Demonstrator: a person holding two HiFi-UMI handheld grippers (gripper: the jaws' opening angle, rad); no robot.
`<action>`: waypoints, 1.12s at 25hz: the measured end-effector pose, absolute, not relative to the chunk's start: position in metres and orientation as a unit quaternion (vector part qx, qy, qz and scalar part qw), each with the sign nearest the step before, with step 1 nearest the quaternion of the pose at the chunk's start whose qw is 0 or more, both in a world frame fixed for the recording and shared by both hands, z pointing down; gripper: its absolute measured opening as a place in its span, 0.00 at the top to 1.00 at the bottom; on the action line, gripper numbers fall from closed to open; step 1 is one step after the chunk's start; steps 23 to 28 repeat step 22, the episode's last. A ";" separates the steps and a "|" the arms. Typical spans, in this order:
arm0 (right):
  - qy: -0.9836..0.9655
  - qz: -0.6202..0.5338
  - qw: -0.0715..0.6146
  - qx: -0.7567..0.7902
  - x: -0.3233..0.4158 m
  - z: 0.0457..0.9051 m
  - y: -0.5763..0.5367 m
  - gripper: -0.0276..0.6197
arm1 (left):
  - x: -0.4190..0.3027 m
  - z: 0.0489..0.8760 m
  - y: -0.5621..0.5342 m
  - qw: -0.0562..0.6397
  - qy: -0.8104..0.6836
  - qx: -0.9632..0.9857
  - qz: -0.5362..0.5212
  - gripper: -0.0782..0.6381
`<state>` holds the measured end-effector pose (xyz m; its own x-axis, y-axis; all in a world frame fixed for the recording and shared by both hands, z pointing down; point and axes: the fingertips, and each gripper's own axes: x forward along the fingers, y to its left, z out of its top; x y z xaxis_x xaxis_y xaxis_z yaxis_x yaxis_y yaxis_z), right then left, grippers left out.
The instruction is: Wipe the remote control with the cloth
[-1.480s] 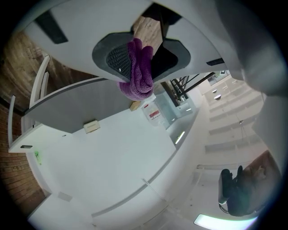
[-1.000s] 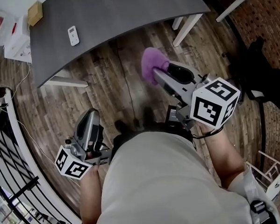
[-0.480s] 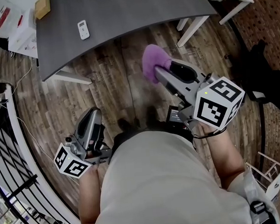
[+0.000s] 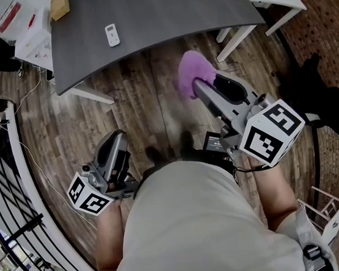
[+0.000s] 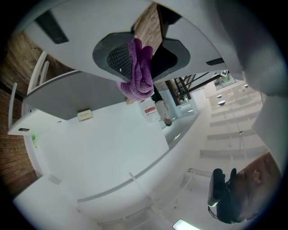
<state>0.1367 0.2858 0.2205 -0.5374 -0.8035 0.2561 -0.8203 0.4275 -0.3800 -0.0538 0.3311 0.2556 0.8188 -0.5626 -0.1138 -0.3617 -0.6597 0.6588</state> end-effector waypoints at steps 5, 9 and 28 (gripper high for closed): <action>-0.843 0.227 0.020 0.486 0.128 0.214 0.287 0.77 | -0.065 0.254 0.333 0.323 -0.257 0.894 -0.171 0.86; -0.837 0.221 0.019 0.501 0.126 0.210 0.289 0.77 | -0.077 0.251 0.338 0.320 -0.257 0.894 -0.178 0.86; -0.830 0.214 0.038 0.514 0.127 0.217 0.286 0.78 | -0.084 0.258 0.333 0.330 -0.260 0.887 -0.194 0.86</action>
